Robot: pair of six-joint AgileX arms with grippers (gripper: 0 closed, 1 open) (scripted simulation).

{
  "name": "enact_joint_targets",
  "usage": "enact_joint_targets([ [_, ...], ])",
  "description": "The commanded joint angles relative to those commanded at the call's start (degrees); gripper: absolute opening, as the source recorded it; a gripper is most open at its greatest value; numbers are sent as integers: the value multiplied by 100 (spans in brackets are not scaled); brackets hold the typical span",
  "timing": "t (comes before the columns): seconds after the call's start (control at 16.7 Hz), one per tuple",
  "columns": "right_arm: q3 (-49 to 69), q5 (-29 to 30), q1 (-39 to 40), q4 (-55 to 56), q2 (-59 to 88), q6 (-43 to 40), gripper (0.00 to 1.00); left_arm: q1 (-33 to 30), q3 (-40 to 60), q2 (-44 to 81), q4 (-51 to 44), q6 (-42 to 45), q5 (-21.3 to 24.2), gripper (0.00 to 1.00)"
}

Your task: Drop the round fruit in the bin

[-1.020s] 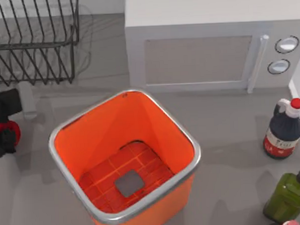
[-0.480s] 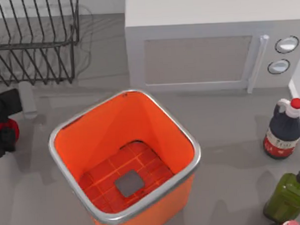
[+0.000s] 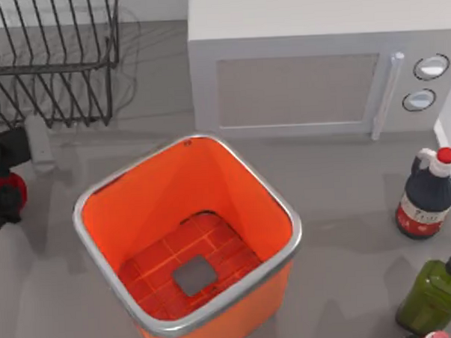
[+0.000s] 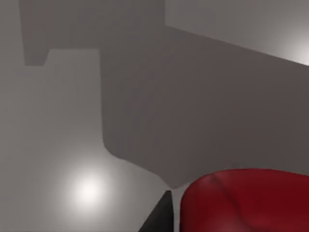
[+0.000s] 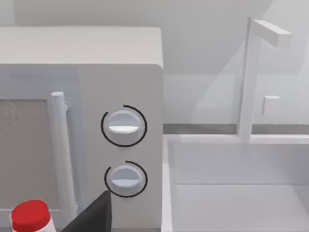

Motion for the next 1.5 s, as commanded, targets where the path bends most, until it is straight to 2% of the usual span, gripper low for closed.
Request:
enact_joint_targets([
  [0.54, 0, 0, 0, 0, 0, 0, 100, -36, 1970, -603, -2696, -10, -5, 0],
  [0.72, 0, 0, 0, 0, 0, 0, 100, -33, 2238, -739, -2994, -48, -8, 0],
  [1.02, 0, 0, 0, 0, 0, 0, 100, -97, 2215, -731, -2982, -80, -23, 0],
  [1.26, 0, 0, 0, 0, 0, 0, 100, -972, 2055, -883, -2967, -544, -165, 0],
  [1.5, 0, 0, 0, 0, 0, 0, 100, -2695, 1718, -1161, -2925, -1366, -386, 0],
])
